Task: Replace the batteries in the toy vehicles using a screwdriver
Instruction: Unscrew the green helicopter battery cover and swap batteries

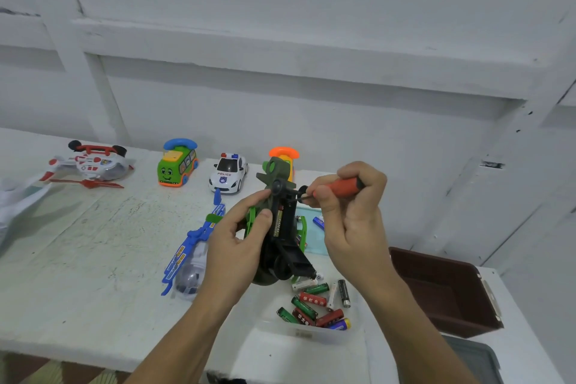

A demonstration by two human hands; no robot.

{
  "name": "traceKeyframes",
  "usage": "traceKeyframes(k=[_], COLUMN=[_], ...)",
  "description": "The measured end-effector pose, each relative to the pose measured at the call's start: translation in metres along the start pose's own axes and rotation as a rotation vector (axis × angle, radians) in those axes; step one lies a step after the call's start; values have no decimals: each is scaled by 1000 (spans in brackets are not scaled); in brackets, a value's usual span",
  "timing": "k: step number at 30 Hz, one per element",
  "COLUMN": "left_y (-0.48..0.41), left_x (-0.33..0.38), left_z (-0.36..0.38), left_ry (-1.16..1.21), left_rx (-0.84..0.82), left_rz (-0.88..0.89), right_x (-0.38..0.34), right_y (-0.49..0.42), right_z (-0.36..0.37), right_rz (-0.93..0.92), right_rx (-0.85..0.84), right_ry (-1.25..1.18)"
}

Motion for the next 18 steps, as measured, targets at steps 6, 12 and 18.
traceKeyframes(k=[6,12,18], left_y=[-3,-1,2], left_x=[0,-3,-2], left_z=[1,4,6], left_ry=[-44,-143,-172], left_rx=[-12,-35,-48], left_rz=[28,61,68], right_x=[4,5,5], right_y=[-15,-19,-6], right_z=[-13,-26,-32], right_rz=[35,82,111], right_rx=[21,-3,-51], right_ry=[-38,-83,-156])
Point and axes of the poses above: each hand's wrist, its own y-axis away from the middle knuckle, its own z-axis out of the palm, x = y × z, the point moved 1 cm from there along -y, towards the middle knuckle, and after that the axes turned 3 degrees about x, right-handed, at the moved point
